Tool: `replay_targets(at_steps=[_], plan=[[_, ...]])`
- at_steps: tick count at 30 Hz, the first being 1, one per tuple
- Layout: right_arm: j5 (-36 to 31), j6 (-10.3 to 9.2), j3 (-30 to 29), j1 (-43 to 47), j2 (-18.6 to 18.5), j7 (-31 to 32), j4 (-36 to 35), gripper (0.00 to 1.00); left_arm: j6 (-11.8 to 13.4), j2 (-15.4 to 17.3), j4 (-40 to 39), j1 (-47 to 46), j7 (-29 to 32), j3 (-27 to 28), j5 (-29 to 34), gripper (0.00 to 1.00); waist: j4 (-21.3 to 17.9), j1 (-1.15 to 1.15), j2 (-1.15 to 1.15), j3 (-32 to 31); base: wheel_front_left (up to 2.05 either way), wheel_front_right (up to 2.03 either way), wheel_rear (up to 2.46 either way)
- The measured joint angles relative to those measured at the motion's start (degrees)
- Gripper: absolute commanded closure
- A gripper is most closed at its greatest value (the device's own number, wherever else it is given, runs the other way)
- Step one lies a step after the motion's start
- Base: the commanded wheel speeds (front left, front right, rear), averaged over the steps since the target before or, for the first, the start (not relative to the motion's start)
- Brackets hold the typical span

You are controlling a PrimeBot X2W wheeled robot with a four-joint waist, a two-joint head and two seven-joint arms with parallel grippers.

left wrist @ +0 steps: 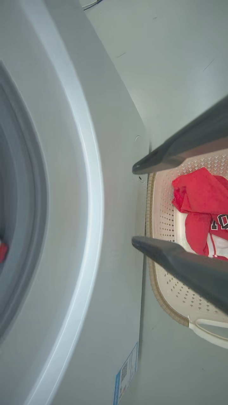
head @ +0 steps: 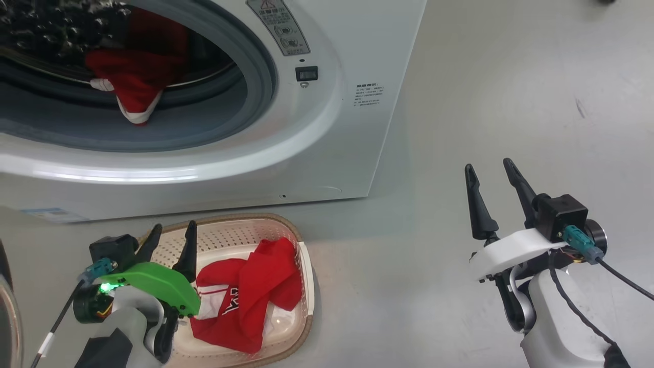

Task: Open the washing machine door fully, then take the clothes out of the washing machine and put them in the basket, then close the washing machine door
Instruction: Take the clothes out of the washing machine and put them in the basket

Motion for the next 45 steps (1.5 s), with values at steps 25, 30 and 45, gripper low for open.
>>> replay_targets(at_steps=[25, 30, 45], plan=[[1.0, 0.74, 0.5, 7.2, 0.3, 0.0, -0.1, 0.0, 0.0, 0.1, -22.9, 12.2, -0.2, 8.9, 9.9, 0.0, 1.2, 0.0, 0.0, -14.9, 0.0, 0.0, 0.0], [1.0, 0.82, 0.7, 8.5, 0.3, 0.0, 0.0, 0.0, 0.4, -0.1, -26.6, 15.4, -0.2, 10.5, 12.1, 0.0, 1.1, 0.0, 0.0, -17.2, 0.0, 0.0, 0.0], [1.0, 0.74, 1.0, 9.8, 0.4, 0.0, -1.5, 0.0, 1.4, -1.1, -33.1, 22.7, -0.2, 12.9, 15.1, 0.0, 0.3, 0.0, 0.0, -20.1, 0.0, 0.0, 0.0]])
